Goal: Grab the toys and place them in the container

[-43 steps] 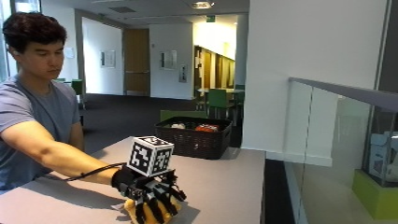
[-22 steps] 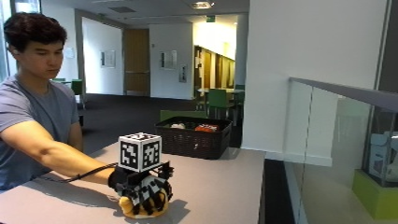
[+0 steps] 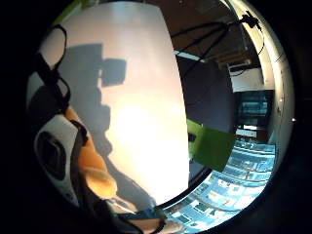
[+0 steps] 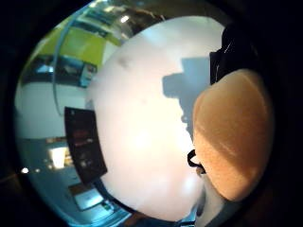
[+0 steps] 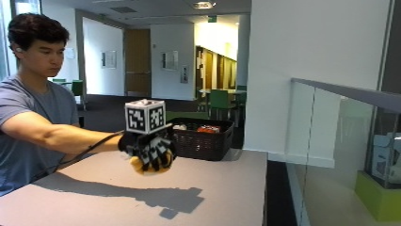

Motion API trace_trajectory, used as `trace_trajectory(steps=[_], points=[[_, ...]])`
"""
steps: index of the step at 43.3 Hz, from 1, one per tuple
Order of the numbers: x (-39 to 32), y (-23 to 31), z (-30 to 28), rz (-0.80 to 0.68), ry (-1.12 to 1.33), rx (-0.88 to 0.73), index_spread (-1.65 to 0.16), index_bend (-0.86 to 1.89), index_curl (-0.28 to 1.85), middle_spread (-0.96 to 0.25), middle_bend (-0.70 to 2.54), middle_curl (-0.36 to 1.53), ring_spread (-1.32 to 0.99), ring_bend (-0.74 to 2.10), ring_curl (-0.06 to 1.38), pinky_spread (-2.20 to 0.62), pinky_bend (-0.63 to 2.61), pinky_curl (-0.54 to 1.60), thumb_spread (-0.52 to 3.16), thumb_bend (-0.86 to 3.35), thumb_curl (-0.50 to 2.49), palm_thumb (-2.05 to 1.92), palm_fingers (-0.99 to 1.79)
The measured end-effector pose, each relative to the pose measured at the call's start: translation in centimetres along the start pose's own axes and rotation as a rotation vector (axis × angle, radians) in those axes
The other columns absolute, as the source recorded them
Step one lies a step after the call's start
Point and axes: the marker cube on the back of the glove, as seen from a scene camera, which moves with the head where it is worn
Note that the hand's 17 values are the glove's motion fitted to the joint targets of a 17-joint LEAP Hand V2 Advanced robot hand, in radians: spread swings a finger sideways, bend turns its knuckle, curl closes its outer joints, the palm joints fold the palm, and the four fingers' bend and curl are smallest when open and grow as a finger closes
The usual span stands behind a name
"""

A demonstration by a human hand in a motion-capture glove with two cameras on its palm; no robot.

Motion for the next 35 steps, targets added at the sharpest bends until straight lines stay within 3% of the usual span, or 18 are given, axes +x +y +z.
trace_trajectory(steps=[21, 32, 35], points=[[-15.5, 4.6, -16.5, -0.141, -0.007, 0.213, -0.41, 0.18, 0.31, -0.50, 0.43, 0.64, -0.45, 1.10, 0.51, -0.42, 1.10, 0.42, 0.78, 0.17, 0.75, 0.71, 1.08], [-26.2, 8.7, -19.2, -0.266, -0.023, 0.258, -0.42, 0.17, 0.34, -0.52, 0.41, 0.69, -0.45, 1.10, 0.52, -0.43, 1.10, 0.43, 0.74, 0.14, 0.82, 0.71, 1.06], [-28.9, 10.4, -19.2, -0.418, -0.060, 0.260, -0.42, 0.17, 0.35, -0.53, 0.41, 0.71, -0.45, 1.10, 0.52, -0.43, 1.10, 0.44, 0.74, 0.14, 0.83, 0.71, 1.07]])
